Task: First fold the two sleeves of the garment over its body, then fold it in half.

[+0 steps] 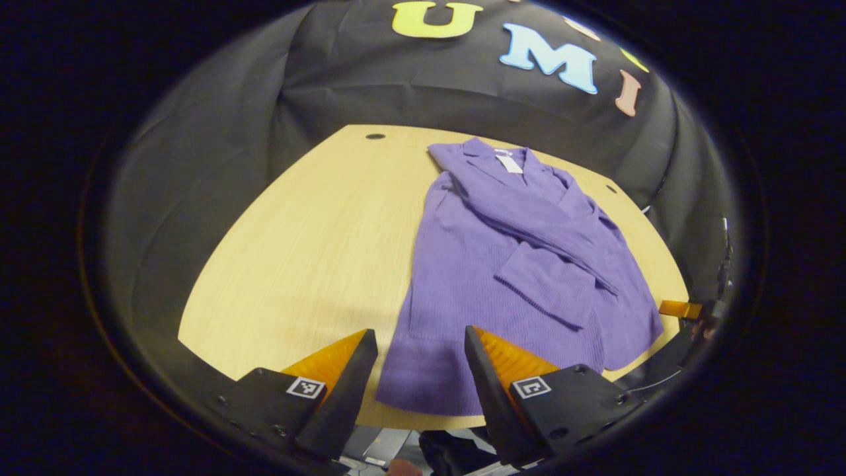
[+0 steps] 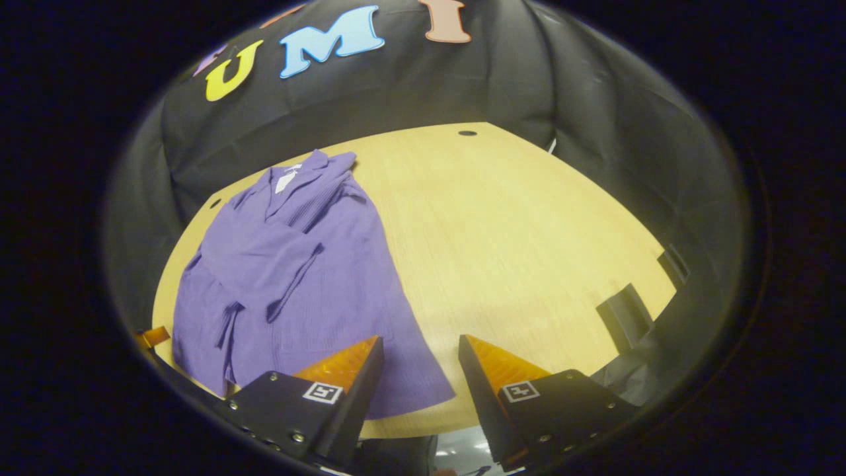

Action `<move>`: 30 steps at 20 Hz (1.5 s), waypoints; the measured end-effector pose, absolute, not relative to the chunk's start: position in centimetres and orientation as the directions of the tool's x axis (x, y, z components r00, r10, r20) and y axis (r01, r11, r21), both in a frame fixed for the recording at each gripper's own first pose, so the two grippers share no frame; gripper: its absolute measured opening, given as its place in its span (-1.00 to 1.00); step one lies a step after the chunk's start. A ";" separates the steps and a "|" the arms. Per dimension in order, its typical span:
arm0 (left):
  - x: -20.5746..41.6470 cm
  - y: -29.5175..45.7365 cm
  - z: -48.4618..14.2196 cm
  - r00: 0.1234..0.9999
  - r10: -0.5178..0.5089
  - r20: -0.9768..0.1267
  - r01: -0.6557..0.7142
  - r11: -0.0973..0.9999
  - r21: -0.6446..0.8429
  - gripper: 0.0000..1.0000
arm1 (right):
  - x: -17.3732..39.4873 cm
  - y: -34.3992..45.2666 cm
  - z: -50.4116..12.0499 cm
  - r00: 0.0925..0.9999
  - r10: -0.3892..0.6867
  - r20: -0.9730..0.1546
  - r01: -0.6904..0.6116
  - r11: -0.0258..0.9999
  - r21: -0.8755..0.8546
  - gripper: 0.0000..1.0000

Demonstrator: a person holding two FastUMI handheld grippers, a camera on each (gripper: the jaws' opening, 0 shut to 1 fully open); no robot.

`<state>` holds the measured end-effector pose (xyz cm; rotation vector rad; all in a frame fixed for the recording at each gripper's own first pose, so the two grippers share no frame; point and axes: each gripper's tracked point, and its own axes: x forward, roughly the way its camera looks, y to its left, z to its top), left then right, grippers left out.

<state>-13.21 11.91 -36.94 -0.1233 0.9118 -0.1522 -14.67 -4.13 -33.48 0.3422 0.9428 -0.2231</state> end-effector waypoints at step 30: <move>-13.8 5.6 -39.6 0.546 -0.302 -0.782 0.232 0.951 -0.205 -0.82 | -14.5 3.3 -33.9 0.499 -0.030 -0.866 0.296 0.945 0.138 -0.84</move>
